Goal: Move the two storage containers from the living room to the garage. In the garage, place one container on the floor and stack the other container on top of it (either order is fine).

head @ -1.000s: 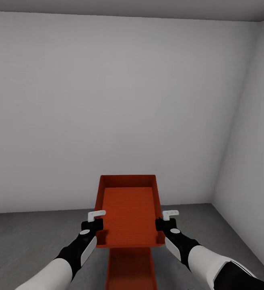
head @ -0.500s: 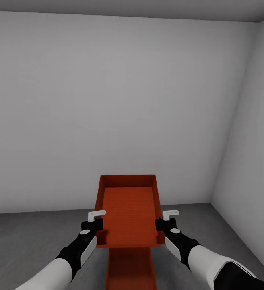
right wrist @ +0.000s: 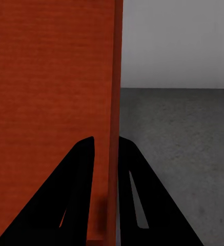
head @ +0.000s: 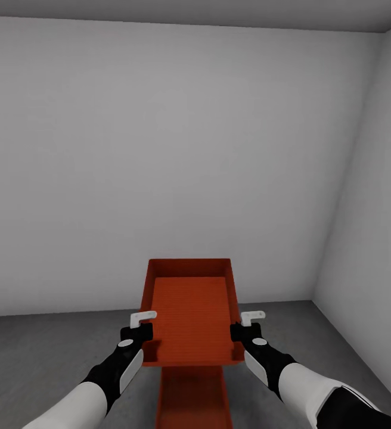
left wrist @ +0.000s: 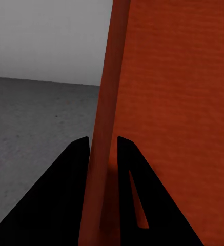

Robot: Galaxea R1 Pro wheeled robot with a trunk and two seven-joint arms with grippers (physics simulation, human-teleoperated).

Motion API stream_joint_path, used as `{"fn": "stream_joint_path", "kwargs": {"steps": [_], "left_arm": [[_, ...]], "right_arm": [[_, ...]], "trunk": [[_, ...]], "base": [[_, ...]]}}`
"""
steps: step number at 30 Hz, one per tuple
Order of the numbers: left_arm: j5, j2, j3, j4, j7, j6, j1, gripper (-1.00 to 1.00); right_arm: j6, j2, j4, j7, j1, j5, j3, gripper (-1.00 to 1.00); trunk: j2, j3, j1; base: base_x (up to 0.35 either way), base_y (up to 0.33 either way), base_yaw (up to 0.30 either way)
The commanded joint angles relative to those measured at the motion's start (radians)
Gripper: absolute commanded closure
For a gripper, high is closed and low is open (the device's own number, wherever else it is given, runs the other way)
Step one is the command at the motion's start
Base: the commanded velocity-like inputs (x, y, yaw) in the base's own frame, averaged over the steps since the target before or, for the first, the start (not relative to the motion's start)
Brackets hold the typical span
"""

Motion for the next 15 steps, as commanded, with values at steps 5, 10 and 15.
{"fn": "stream_joint_path", "kwargs": {"steps": [5, 10, 15], "left_arm": [[-0.013, -0.001, 0.000, -0.003, 0.018, -0.014, 0.000, 1.00], [-0.014, -0.002, 0.004, -0.004, 0.019, -0.013, 0.000, 1.00], [-0.014, -0.003, 0.003, -0.004, 0.020, -0.013, 0.000, 1.00]], "right_arm": [[-0.007, 0.002, 0.004, -0.002, -0.001, -0.031, -0.055, 1.00], [-0.008, 0.002, 0.003, -0.003, -0.001, -0.031, -0.055, 1.00], [-0.008, 0.000, 0.003, -0.003, -0.001, -0.031, -0.056, 1.00]], "trunk": [[-0.001, 0.000, 0.000], [-0.001, 0.000, 0.000], [-0.029, -0.013, 0.016]], "base": [[0.000, 0.000, 0.000], [0.000, 0.000, 0.000], [0.000, 0.000, 0.000]]}}
